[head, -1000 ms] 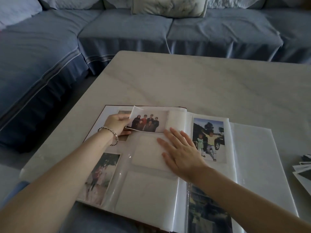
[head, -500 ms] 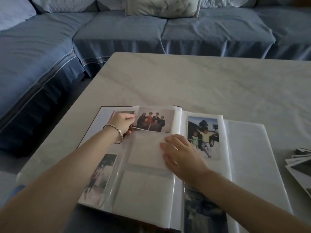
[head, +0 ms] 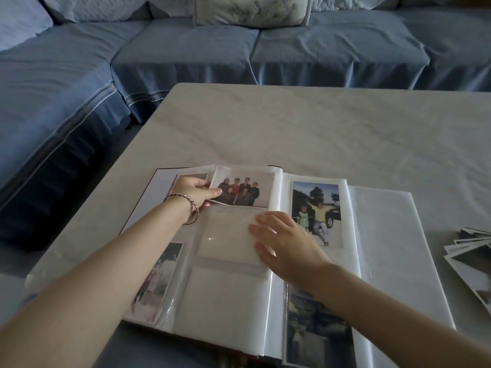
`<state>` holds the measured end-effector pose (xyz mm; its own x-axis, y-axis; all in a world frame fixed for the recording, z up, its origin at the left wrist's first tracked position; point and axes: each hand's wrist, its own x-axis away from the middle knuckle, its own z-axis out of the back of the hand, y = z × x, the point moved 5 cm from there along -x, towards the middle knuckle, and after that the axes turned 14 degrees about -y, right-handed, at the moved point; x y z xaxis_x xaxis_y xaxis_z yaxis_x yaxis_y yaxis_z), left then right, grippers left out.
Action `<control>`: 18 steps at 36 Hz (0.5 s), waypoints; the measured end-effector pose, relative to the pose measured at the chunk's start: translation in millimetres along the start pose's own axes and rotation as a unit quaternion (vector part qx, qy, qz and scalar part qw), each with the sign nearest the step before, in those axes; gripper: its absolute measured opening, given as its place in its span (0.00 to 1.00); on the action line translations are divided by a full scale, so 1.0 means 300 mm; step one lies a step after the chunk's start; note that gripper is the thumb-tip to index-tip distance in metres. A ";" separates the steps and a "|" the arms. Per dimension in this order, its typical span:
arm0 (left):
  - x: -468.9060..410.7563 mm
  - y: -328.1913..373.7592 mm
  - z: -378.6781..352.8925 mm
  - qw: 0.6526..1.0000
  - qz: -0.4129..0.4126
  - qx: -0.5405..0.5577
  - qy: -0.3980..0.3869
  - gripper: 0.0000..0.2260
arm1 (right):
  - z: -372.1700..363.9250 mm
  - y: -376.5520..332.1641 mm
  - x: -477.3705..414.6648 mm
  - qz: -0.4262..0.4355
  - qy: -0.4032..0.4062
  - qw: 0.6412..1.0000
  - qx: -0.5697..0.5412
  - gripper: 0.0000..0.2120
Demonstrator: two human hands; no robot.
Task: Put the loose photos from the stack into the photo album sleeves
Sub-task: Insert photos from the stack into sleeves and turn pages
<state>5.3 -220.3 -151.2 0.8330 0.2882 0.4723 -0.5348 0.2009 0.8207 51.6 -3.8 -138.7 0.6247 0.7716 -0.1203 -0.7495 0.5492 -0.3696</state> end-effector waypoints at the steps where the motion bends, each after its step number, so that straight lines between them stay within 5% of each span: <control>1: 0.005 -0.004 0.002 1.000 0.008 0.017 0.005 0.17 | 0.000 0.001 0.001 0.001 0.002 1.000 -0.001 0.15; 8: 0.018 0.006 0.026 1.000 0.004 -0.015 0.025 0.07 | -0.014 0.014 0.010 0.002 -0.033 0.999 -0.028 0.15; 18: 0.021 0.022 0.052 0.999 0.029 -0.008 0.041 0.10 | -0.041 0.039 0.024 -0.030 -0.112 0.990 -0.086 0.20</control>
<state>9.1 -231.9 -137.7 0.7870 0.3753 0.4897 -0.5840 0.1968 0.7876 50.0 4.1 -155.3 0.5888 0.8011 0.1069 -0.6521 0.5491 -0.5227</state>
